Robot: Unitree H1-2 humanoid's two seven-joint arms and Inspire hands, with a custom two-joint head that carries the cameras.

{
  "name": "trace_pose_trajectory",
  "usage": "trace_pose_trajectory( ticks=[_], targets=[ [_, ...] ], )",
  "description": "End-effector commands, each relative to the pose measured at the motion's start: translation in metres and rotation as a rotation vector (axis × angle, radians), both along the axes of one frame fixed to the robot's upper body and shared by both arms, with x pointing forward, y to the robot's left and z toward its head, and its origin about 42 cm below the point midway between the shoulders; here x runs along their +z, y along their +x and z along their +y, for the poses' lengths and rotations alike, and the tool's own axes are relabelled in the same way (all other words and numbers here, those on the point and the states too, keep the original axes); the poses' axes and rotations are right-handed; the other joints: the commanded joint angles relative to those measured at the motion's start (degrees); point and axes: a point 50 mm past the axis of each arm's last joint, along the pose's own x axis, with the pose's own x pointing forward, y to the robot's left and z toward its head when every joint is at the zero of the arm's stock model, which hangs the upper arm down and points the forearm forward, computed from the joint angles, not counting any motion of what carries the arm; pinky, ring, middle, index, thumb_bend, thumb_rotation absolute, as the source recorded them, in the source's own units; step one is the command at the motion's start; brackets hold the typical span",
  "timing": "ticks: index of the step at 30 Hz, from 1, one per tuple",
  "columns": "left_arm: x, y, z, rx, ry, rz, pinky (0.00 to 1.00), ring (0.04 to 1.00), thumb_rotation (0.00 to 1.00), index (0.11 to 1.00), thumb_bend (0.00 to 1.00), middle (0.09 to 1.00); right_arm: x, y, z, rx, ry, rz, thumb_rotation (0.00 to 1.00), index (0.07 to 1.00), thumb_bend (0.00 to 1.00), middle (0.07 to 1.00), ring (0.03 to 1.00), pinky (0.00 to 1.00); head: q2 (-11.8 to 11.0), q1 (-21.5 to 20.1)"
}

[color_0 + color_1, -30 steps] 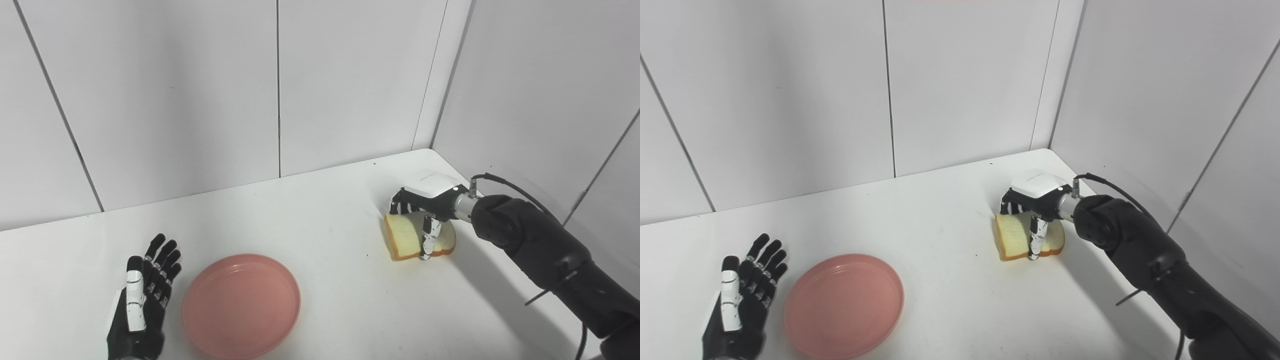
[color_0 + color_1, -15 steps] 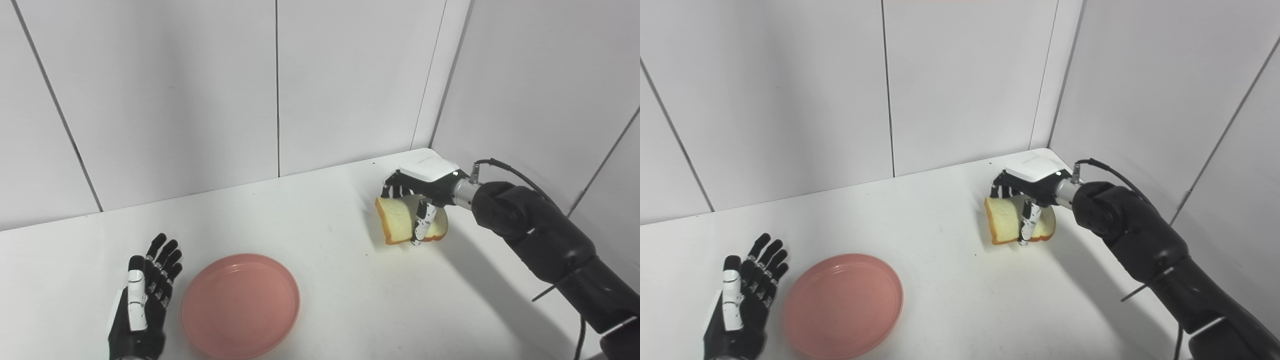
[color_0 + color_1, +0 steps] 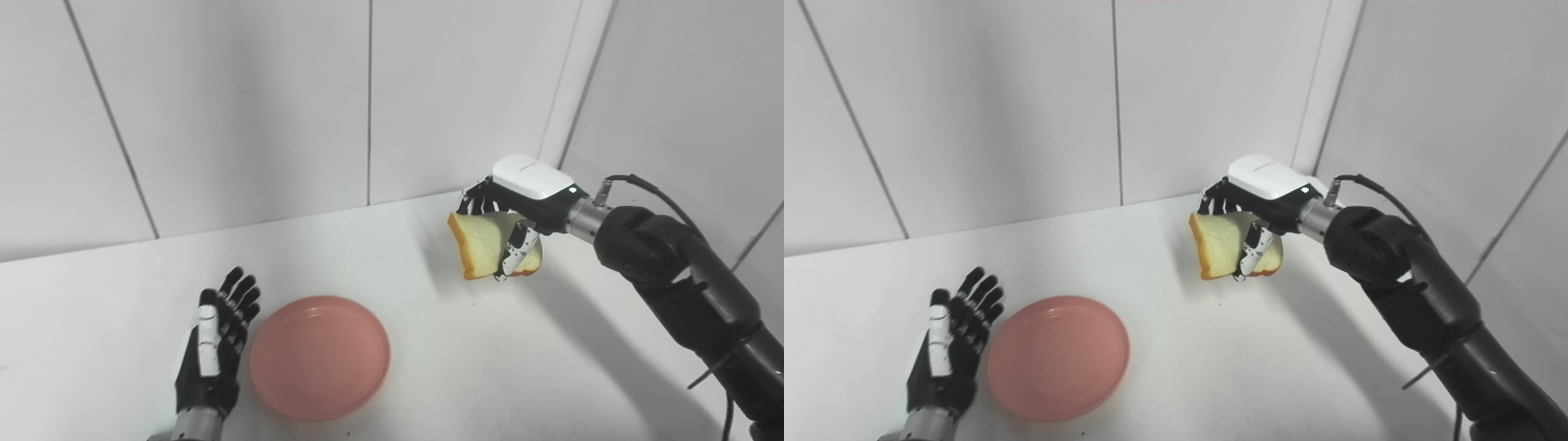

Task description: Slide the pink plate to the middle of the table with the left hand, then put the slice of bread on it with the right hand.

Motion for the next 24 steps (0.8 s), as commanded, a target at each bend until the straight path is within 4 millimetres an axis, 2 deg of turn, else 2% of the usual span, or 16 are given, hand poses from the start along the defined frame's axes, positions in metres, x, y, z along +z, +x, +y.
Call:
trace_pose_trajectory(
  ticks=[1, 15, 18, 24],
  targets=[
    [0.015, 0.004, -0.012, -0.005, -0.014, -0.047, 0.95, 0.918, 1.00, 0.875, 0.72, 0.903, 0.035, -0.001, 0.011, 0.061, 0.018, -0.115, 0.00, 0.508, 0.52, 0.462, 0.445, 0.39, 0.2, 1.6],
    [0.016, 0.005, -0.032, -0.015, -0.030, -0.063, 0.96, 0.927, 0.97, 0.875, 0.75, 0.906, 0.031, 0.007, 0.087, 0.288, 0.087, -0.103, 0.00, 0.506, 0.52, 0.471, 0.466, 0.41, 1.0, 11.3],
    [0.017, 0.004, -0.036, -0.016, -0.028, -0.067, 0.97, 0.931, 1.00, 0.882, 0.74, 0.911, 0.027, 0.011, 0.106, 0.333, 0.098, -0.101, 0.00, 0.511, 0.52, 0.450, 0.410, 0.35, 1.0, 12.4],
    [0.020, 0.004, -0.044, -0.015, -0.029, -0.073, 0.97, 0.939, 1.00, 0.891, 0.73, 0.918, 0.020, 0.018, 0.141, 0.389, 0.112, -0.071, 0.00, 0.518, 0.52, 0.440, 0.395, 0.32, 1.2, 16.8]
  ],
)
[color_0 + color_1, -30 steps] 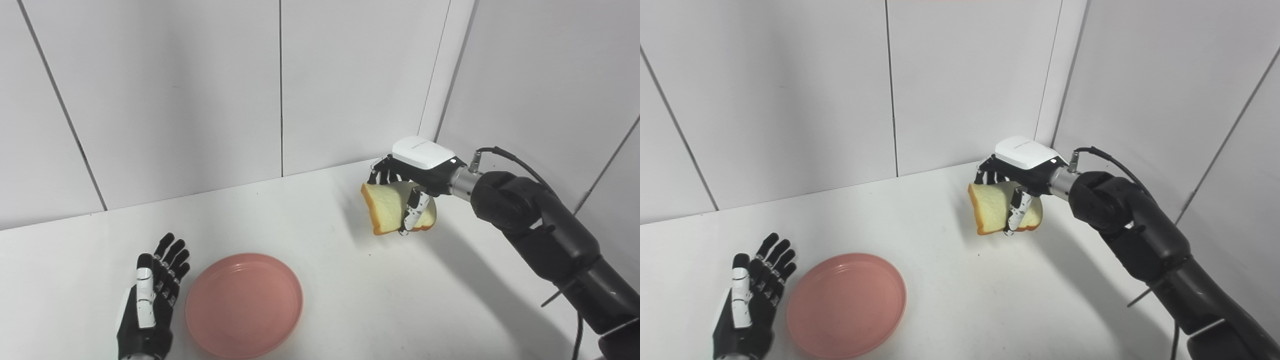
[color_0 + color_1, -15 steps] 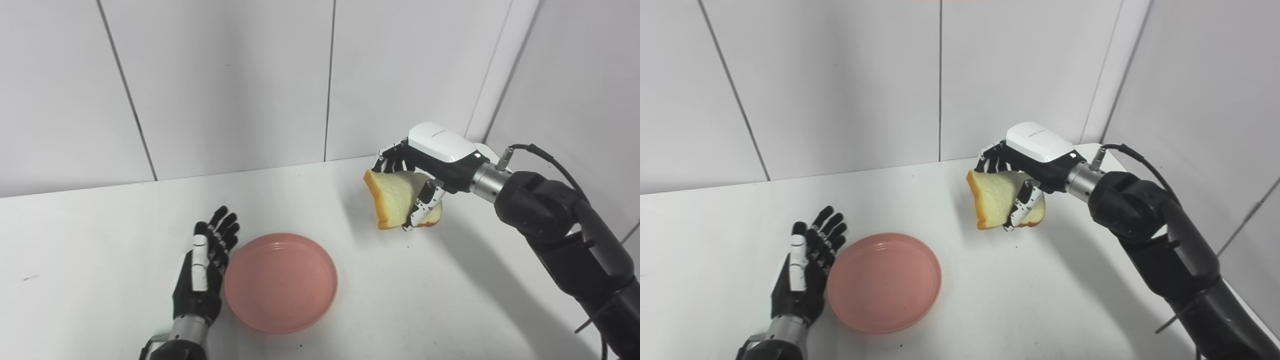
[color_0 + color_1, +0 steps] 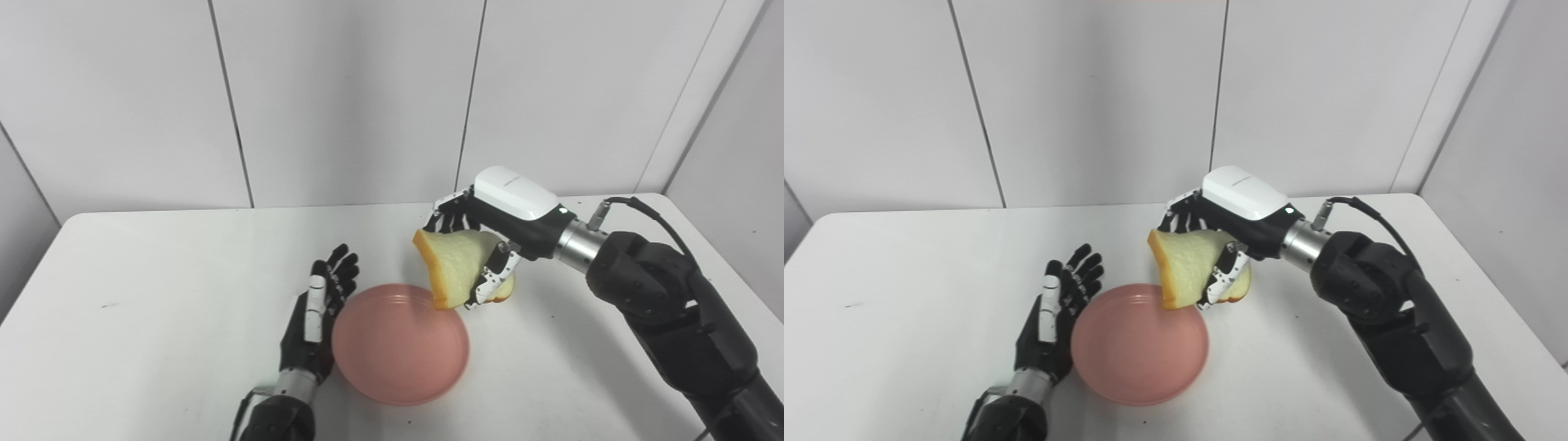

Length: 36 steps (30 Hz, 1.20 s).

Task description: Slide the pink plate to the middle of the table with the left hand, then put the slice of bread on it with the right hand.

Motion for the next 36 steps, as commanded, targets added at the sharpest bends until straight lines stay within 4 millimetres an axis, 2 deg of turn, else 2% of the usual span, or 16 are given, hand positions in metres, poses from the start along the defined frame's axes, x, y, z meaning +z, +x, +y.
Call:
trace_pose_trajectory(
  ticks=[1, 4, 10, 20, 28, 34, 36],
  targets=[
    [0.020, 0.007, -0.011, 0.005, -0.018, -0.071, 0.97, 0.939, 1.00, 0.890, 0.73, 0.917, 0.023, 0.002, 0.013, 0.028, -0.005, -0.065, 0.00, 0.519, 0.52, 0.437, 0.391, 0.32, 0.1, 1.3],
    [0.022, 0.007, -0.013, 0.013, -0.014, -0.076, 0.97, 0.934, 1.00, 0.883, 0.72, 0.910, 0.019, 0.006, 0.026, 0.058, -0.005, -0.051, 0.00, 0.523, 0.52, 0.426, 0.372, 0.30, 0.3, 2.2],
    [0.023, 0.008, -0.014, 0.030, -0.002, -0.079, 0.96, 0.918, 1.00, 0.888, 0.73, 0.901, 0.010, 0.011, 0.048, 0.078, -0.017, -0.023, 0.00, 0.518, 0.52, 0.440, 0.418, 0.35, 0.2, 3.3],
    [0.023, 0.012, -0.008, 0.075, 0.014, -0.090, 0.94, 0.918, 1.00, 0.902, 0.73, 0.918, -0.012, 0.023, 0.074, 0.088, -0.098, -0.018, 0.00, 0.515, 0.52, 0.438, 0.420, 0.36, -0.3, 3.6],
    [0.023, 0.012, -0.004, 0.100, 0.010, -0.088, 0.92, 0.909, 1.00, 0.882, 0.71, 0.908, -0.036, 0.035, 0.083, 0.075, -0.153, 0.021, 0.00, 0.512, 0.52, 0.417, 0.361, 0.28, -0.1, 3.5],
    [0.024, 0.012, -0.001, 0.109, 0.003, -0.081, 0.92, 0.903, 1.00, 0.887, 0.71, 0.902, -0.049, 0.040, 0.084, 0.054, -0.166, 0.041, 0.00, 0.517, 0.52, 0.416, 0.366, 0.28, 0.0, 3.3],
    [0.025, 0.012, 0.000, 0.113, -0.001, -0.077, 0.92, 0.904, 1.00, 0.882, 0.70, 0.899, -0.056, 0.042, 0.084, 0.056, -0.175, 0.046, 0.00, 0.519, 0.52, 0.427, 0.396, 0.32, -0.1, 3.2]
  ],
)
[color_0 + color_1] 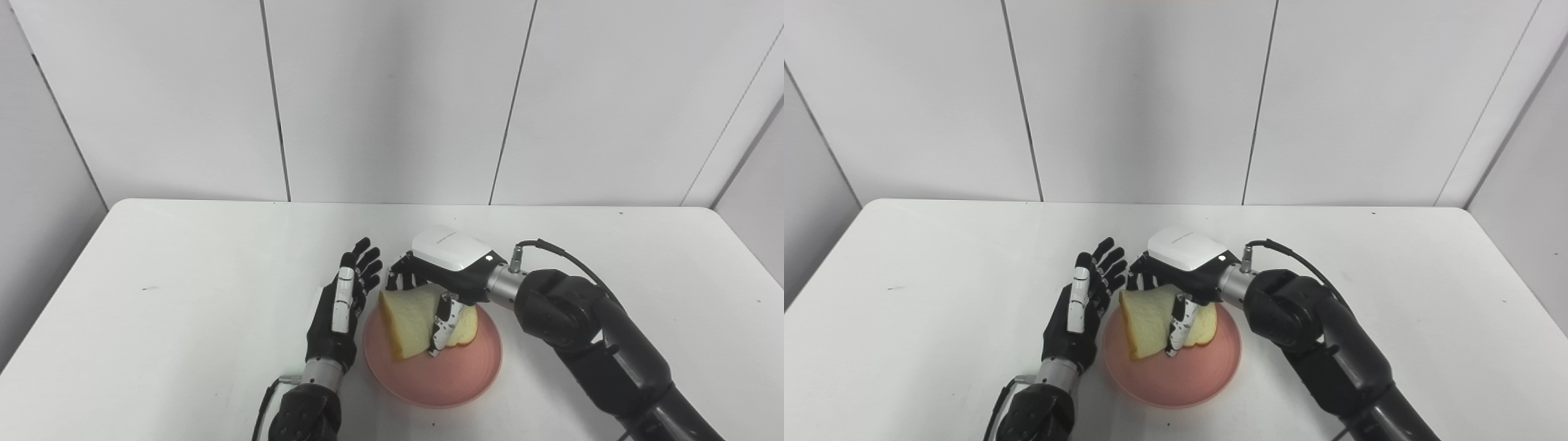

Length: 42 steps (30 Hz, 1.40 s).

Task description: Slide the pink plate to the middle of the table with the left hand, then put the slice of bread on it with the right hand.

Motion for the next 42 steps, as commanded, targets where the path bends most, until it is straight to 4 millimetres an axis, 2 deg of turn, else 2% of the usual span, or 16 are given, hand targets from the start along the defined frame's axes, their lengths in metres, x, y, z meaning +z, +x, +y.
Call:
trace_pose_trajectory(
  ticks=[1, 7, 15, 21, 22, 25, 26, 27, 28, 30, 34, 37, 42],
  targets=[
    [0.024, 0.007, -0.005, 0.007, -0.027, -0.074, 0.93, 0.907, 1.00, 0.883, 0.71, 0.900, 0.017, 0.006, 0.005, 0.035, 0.014, -0.073, 0.00, 0.518, 0.52, 0.435, 0.402, 0.33, -0.1, 0.0],
    [0.023, 0.008, -0.003, 0.008, -0.026, -0.077, 0.94, 0.909, 1.00, 0.886, 0.71, 0.899, 0.011, 0.004, 0.003, 0.037, -0.040, -0.066, 0.00, 0.518, 0.52, 0.450, 0.435, 0.37, -0.2, -0.2],
    [0.023, 0.010, -0.004, 0.003, -0.049, -0.068, 0.95, 0.916, 1.00, 0.875, 0.72, 0.900, 0.010, -0.003, -0.001, 0.037, -0.095, -0.054, 0.00, 0.512, 0.52, 0.456, 0.421, 0.35, -0.4, -0.6],
    [0.024, 0.010, -0.004, 0.001, -0.049, -0.070, 0.96, 0.919, 1.00, 0.874, 0.71, 0.902, 0.009, -0.009, -0.005, 0.059, -0.110, -0.054, 0.01, 0.522, 0.52, 0.470, 0.497, 0.41, -0.3, -0.6],
    [0.024, 0.010, -0.004, 0.001, -0.049, -0.071, 0.96, 0.919, 1.00, 0.874, 0.70, 0.902, 0.010, -0.010, -0.007, 0.066, -0.103, -0.059, 0.09, 0.510, 0.51, 0.527, 0.527, 0.44, -0.3, -0.6],
    [0.024, 0.010, -0.003, 0.003, -0.045, -0.075, 0.96, 0.917, 1.00, 0.872, 0.70, 0.901, 0.016, -0.014, -0.011, 0.072, -0.098, -0.048, 0.16, 0.499, 0.51, 0.595, 0.570, 0.49, -0.4, -0.8],
    [0.024, 0.010, -0.003, 0.004, -0.044, -0.076, 0.96, 0.915, 1.00, 0.872, 0.70, 0.899, 0.018, -0.015, -0.012, 0.069, -0.103, -0.039, 0.33, 0.585, 0.60, 0.612, 0.586, 0.50, -0.4, -0.9],
    [0.024, 0.010, -0.003, 0.006, -0.043, -0.077, 0.95, 0.913, 1.00, 0.872, 0.70, 0.898, 0.019, -0.015, -0.012, 0.067, -0.107, -0.033, 0.46, 0.643, 0.67, 0.629, 0.604, 0.51, -0.4, -0.9],
    [0.024, 0.010, -0.004, 0.005, -0.044, -0.077, 0.95, 0.912, 1.00, 0.872, 0.70, 0.897, 0.022, -0.016, -0.013, 0.063, -0.113, -0.027, 0.50, 0.663, 0.69, 0.635, 0.611, 0.52, -0.3, -0.8],
    [0.025, 0.009, -0.004, 0.003, -0.046, -0.076, 0.96, 0.915, 1.00, 0.871, 0.70, 0.899, 0.026, -0.018, -0.014, 0.060, -0.126, -0.017, 0.61, 0.716, 0.76, 0.690, 0.672, 0.59, -0.3, -0.8],
    [0.025, 0.009, -0.004, 0.002, -0.048, -0.073, 0.96, 0.917, 1.00, 0.871, 0.70, 0.899, 0.035, -0.021, -0.017, 0.059, -0.169, -0.012, 0.67, 0.751, 0.79, 0.737, 0.724, 0.65, -0.3, -0.9],
    [0.025, 0.009, -0.004, 0.000, -0.051, -0.074, 0.96, 0.919, 1.00, 0.870, 0.70, 0.899, 0.041, -0.023, -0.019, 0.058, -0.190, -0.005, 0.67, 0.772, 0.81, 0.772, 0.773, 0.73, -0.3, -0.9],
    [0.026, 0.009, -0.004, -0.005, -0.053, -0.073, 0.97, 0.922, 1.00, 0.870, 0.70, 0.900, 0.047, -0.027, -0.021, 0.054, -0.197, -0.010, 0.65, 0.780, 0.82, 0.792, 0.804, 0.77, -0.3, -1.0]
  ],
)
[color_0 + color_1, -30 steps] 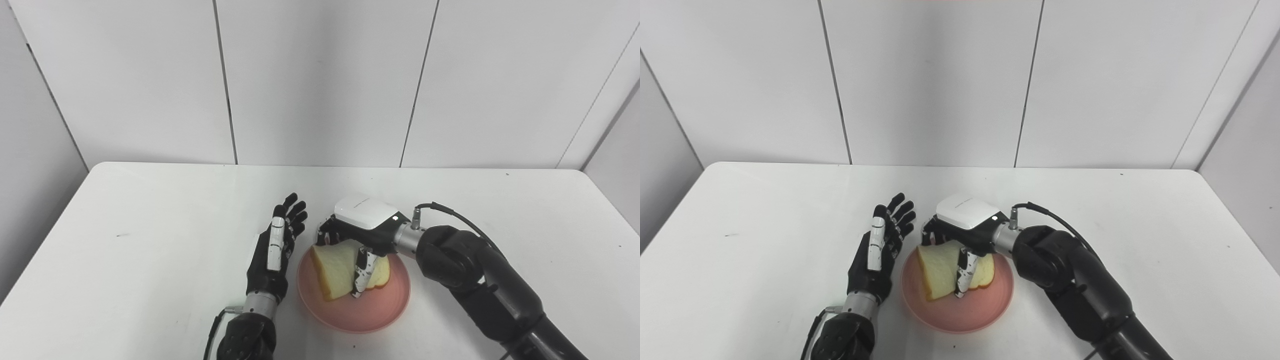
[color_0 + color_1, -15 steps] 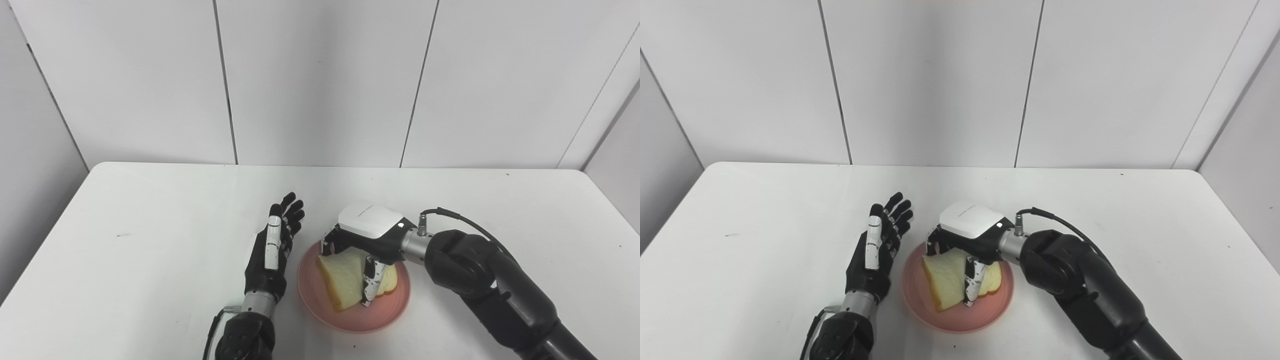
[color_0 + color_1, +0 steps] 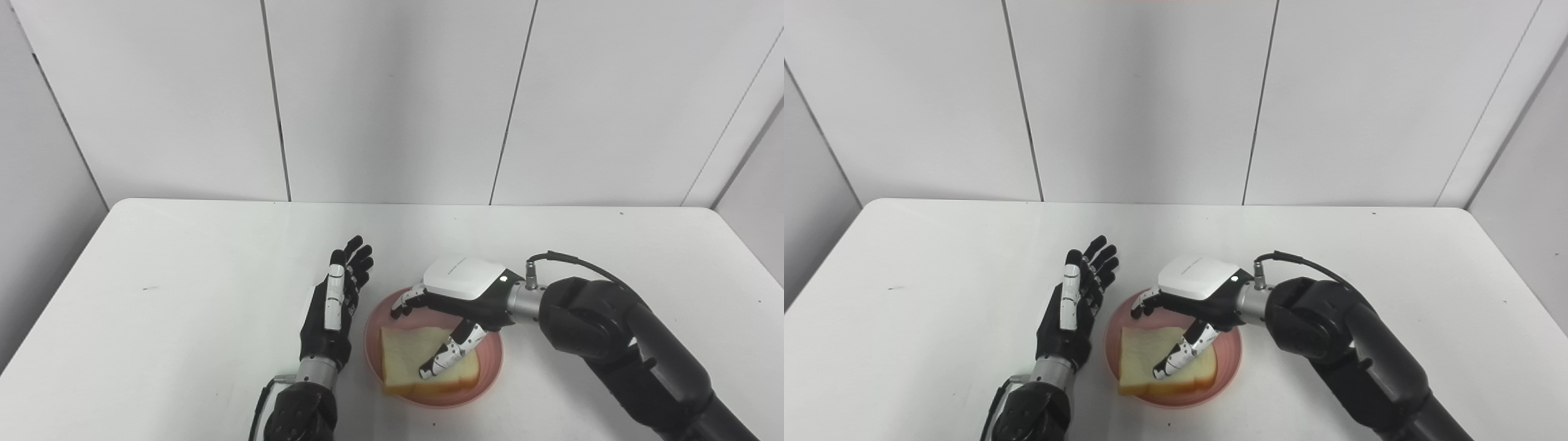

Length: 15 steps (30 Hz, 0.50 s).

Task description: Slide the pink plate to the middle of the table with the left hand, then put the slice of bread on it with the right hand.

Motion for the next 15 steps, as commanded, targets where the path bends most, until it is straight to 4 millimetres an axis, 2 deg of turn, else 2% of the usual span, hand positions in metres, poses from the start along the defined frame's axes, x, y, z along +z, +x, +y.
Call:
trace_pose_trajectory(
  ticks=[1, 7, 15],
  targets=[
    [0.025, 0.007, -0.009, -0.019, -0.023, -0.082, 0.96, 0.921, 1.00, 0.872, 0.70, 0.899, 0.034, 0.003, -0.002, -0.004, 0.022, -0.080, 0.65, 0.786, 0.82, 0.794, 0.806, 0.77, 0.0, 0.1],
    [0.025, 0.007, -0.010, -0.022, -0.026, -0.081, 0.97, 0.924, 1.00, 0.881, 0.71, 0.903, 0.040, -0.002, -0.008, -0.024, 0.019, -0.081, 0.61, 0.802, 0.84, 0.813, 0.825, 0.79, 0.0, 0.0],
    [0.024, 0.007, -0.007, -0.026, -0.027, -0.083, 0.97, 0.927, 1.00, 0.883, 0.71, 0.906, 0.059, -0.009, -0.020, -0.073, 0.048, -0.089, 0.60, 0.830, 0.81, 0.836, 0.849, 0.86, -0.1, -0.1]
  ],
)
